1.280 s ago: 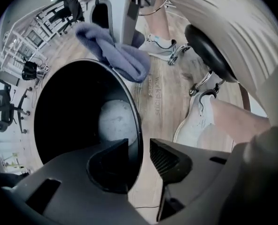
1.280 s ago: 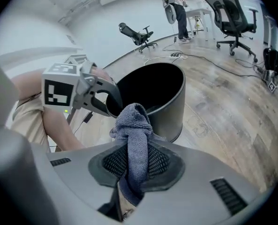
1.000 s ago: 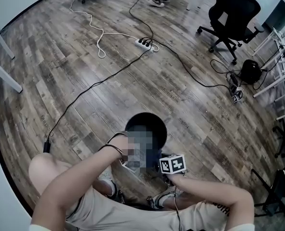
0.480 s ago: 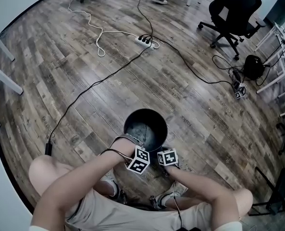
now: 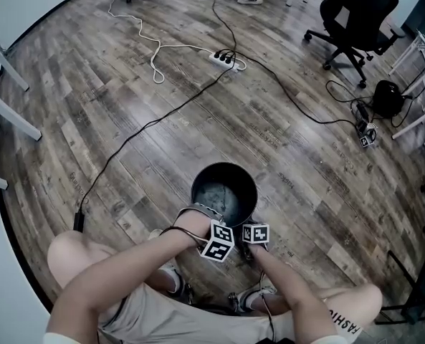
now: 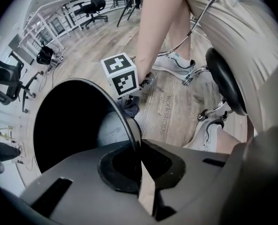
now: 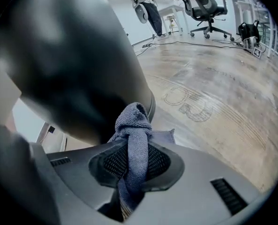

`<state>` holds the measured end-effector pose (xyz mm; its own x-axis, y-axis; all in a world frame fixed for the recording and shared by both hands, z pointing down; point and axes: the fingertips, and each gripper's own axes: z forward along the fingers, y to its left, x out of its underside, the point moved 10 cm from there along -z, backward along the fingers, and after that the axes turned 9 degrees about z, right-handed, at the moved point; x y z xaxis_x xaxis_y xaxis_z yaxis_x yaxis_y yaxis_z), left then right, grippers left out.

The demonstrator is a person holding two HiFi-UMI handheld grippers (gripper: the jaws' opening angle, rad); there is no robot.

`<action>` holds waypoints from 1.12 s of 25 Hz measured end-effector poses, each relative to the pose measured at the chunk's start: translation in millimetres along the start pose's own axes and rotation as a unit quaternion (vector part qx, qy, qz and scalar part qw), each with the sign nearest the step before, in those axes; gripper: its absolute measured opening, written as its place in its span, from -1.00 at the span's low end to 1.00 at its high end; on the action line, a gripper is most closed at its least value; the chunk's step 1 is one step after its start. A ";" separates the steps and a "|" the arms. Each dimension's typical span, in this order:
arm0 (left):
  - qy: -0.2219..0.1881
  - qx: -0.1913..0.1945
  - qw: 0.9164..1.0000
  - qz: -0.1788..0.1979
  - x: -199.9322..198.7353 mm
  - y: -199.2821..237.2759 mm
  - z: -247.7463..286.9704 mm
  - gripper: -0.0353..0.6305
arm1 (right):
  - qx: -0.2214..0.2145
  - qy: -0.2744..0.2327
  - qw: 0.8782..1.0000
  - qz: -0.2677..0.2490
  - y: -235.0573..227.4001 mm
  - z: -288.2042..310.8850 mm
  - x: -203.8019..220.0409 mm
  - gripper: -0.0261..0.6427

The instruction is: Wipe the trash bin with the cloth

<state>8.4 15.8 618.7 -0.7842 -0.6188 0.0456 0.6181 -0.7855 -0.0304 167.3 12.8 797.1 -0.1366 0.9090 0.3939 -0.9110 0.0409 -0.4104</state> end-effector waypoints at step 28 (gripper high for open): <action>0.055 0.003 0.993 0.102 25.9 -10.9 2.9 -0.82 | -0.041 0.038 0.996 -0.065 104.8 -141.7 -57.5 -0.69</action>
<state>-18.5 8.4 623.2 -0.6434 -0.7624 -0.0697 0.7650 -0.6436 -0.0217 134.9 23.7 614.9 0.0133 0.9226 0.3856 -0.8839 0.1912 -0.4268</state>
